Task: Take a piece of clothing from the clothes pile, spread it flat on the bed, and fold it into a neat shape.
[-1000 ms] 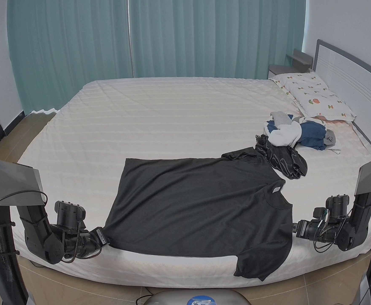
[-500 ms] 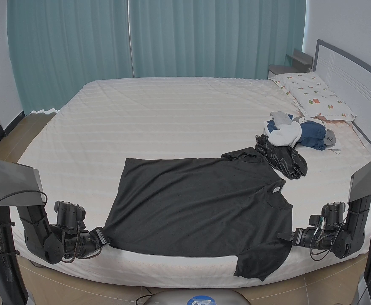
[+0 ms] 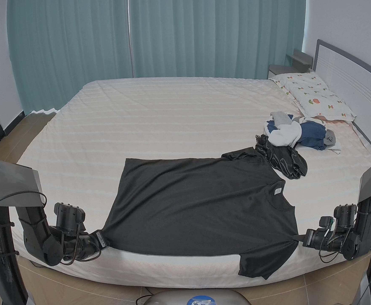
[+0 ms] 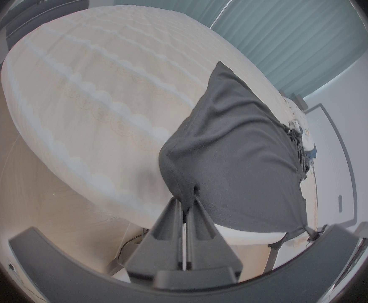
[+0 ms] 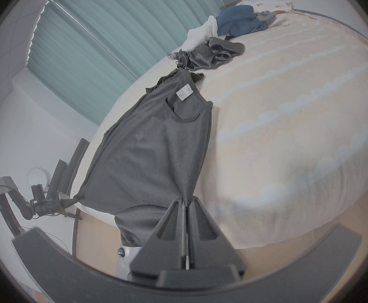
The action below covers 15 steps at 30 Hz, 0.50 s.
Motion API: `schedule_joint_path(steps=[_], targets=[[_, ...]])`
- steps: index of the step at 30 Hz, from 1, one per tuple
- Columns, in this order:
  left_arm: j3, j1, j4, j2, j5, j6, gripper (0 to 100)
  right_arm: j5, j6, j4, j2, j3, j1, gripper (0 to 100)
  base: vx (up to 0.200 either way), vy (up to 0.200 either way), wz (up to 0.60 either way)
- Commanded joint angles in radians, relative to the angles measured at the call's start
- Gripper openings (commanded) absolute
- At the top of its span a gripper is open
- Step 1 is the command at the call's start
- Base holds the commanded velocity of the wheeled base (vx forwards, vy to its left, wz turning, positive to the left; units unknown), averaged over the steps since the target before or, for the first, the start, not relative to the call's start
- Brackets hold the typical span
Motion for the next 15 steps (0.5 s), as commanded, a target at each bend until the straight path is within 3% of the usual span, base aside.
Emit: schedule_joint_path(steps=[1, 10, 15], targets=[[0.049, -0.024, 0.005, -0.033, 0.004, 0.038, 0, 0.027, -0.007, -0.042, -0.007, 0.05, -0.048, 0, 0.0, 0.0, 0.0], [0.124, -0.103, 0.016, -0.053, 0.058, 0.101, 0, 0.03, -0.026, -0.111, -0.019, 0.11, -0.056, 0, 0.0, 0.0, 0.0], [0.135, -0.123, 0.099, -0.072, 0.078, 0.143, 0, 0.03, -0.029, -0.113, -0.036, 0.133, -0.082, 0, 0.0, 0.0, 0.0]])
